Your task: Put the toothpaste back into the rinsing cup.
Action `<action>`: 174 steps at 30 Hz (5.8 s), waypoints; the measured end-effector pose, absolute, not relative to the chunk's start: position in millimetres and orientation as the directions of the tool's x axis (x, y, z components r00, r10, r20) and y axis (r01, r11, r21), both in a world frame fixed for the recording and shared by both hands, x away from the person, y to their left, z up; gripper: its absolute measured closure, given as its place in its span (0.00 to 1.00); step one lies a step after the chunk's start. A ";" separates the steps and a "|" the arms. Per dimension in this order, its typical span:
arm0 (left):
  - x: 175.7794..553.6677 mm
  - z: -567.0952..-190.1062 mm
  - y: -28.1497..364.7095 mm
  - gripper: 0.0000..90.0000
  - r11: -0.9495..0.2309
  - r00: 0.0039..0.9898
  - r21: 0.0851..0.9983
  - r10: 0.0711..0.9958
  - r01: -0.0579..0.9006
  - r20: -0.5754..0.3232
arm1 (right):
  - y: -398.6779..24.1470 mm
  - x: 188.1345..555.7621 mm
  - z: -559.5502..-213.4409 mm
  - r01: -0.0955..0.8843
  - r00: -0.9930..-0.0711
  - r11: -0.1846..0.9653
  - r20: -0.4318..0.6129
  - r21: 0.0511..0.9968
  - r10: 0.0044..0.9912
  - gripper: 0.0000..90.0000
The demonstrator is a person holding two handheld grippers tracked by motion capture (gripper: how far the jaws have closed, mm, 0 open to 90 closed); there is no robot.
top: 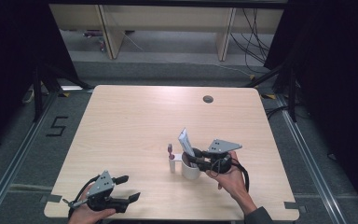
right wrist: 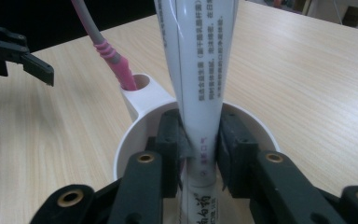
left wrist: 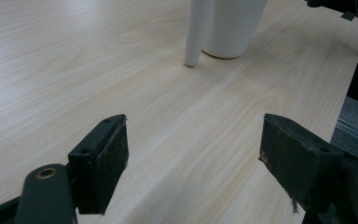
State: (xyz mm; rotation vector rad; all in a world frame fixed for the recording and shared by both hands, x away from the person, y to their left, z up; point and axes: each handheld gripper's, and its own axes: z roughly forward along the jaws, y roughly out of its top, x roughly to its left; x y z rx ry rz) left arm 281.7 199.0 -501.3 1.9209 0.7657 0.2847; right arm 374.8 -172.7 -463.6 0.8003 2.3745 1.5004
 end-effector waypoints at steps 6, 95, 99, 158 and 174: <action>281.2 -501.0 199.7 0.25 -0.293 0.768 0.873 0.627 0.389 -0.132 | -178.5 374.7 -459.3 0.310 -0.810 0.308 0.080 0.900 0.581 0.73; 282.4 -504.4 193.4 0.24 -0.299 0.775 0.872 0.618 0.388 -0.133 | -270.4 349.2 -458.8 0.442 -0.579 0.096 0.202 0.892 0.790 0.21; 283.3 -503.6 194.8 0.24 -0.299 0.774 0.872 0.620 0.387 -0.130 | -272.4 346.9 -459.6 0.469 -0.566 0.077 0.233 0.880 0.791 0.20; 281.4 -503.9 195.7 0.24 -0.298 0.769 0.874 0.627 0.384 -0.124 | -289.3 279.5 -490.4 0.528 -0.520 0.200 0.128 0.826 0.845 0.19; 281.3 -504.4 195.3 0.24 -0.300 0.766 0.872 0.631 0.386 -0.122 | -290.3 263.4 -495.7 0.560 -0.528 0.286 0.069 0.778 0.846 0.19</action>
